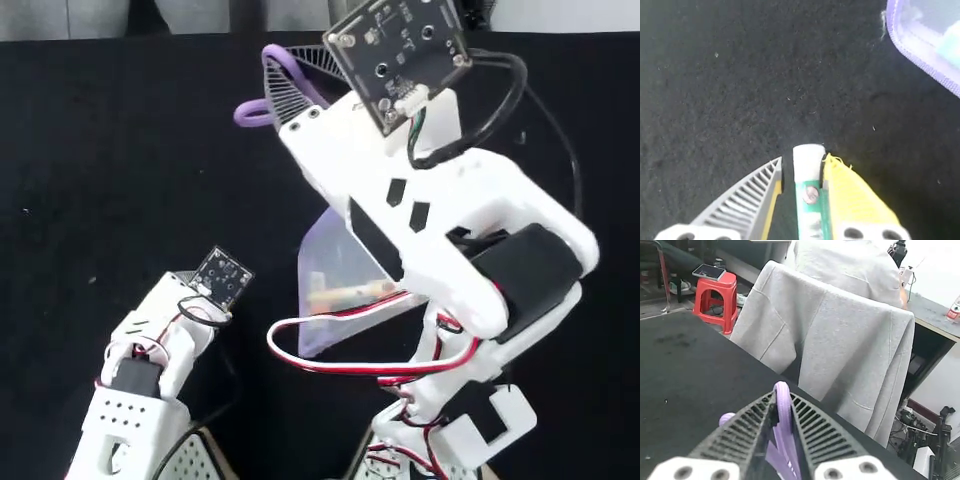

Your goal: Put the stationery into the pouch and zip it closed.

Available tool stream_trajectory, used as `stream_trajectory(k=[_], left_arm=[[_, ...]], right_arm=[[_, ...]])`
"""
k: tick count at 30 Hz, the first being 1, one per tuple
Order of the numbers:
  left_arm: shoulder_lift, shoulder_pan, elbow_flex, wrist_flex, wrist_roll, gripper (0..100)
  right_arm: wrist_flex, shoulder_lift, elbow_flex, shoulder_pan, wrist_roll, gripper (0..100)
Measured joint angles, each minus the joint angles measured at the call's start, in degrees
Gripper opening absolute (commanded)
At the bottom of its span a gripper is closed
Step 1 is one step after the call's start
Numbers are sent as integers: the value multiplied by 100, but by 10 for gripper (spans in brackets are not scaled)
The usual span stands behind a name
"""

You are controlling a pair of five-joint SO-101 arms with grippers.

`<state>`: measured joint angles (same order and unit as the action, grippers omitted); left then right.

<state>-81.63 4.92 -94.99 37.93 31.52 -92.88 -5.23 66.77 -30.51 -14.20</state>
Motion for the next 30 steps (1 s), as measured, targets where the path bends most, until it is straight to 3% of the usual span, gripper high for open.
stream_trajectory(k=[5,13,18,22,30], left_arm=[[1319,-97,782,0,-62,139],[5248,-167,3235,35,26,195],[7349,-185,5081,1275,62,179],[8000,-176,6136,2338,62,130],[8088,-167,6321,2286,62,123]], right_arm=[[0,0,0,53,0,11],[0,0,0,369,0,11],[0,0,0,396,0,11],[0,0,0,396,-9,11],[0,0,0,396,-9,11]])
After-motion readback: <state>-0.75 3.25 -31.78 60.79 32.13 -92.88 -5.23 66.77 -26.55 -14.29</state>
